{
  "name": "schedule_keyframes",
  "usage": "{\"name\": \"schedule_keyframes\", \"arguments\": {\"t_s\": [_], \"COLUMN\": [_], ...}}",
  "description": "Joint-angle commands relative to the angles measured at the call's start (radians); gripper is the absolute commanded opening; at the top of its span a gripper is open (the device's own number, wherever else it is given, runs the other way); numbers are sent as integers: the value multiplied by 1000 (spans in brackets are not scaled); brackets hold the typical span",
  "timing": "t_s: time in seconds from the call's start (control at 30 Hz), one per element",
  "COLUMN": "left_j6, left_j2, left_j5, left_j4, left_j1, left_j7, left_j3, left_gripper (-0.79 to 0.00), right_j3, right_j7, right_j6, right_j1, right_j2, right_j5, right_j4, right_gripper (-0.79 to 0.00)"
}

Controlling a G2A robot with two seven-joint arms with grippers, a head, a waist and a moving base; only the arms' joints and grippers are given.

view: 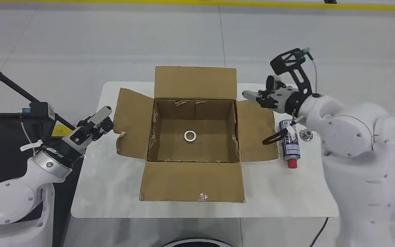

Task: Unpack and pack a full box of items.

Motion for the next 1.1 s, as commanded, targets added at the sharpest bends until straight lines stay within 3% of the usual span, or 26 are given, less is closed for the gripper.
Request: {"name": "schedule_keyframes", "arguments": {"t_s": [0.0, 0.3, 0.6, 1.07], "left_j6": [0, 0, 0, 0], "left_j2": [0, 0, 0, 0], "left_j5": [0, 0, 0, 0], "left_j4": [0, 0, 0, 0], "left_j1": [0, 0, 0, 0], "left_j7": [0, 0, 0, 0], "left_j3": [0, 0, 0, 0], "left_gripper": [0, 0, 0, 0], "right_j3": [-83, -382, -631, -813], "right_j7": [7, -15, -50, -226], "right_j6": [-25, -37, 27, 98], "right_j1": [47, 187, 275, 345], "right_j2": [-11, -69, -142, -275], "right_j5": [72, 185, 100, 41], "right_j4": [29, 209, 453, 828], "right_gripper": [-228, -225, -215, -342]}}
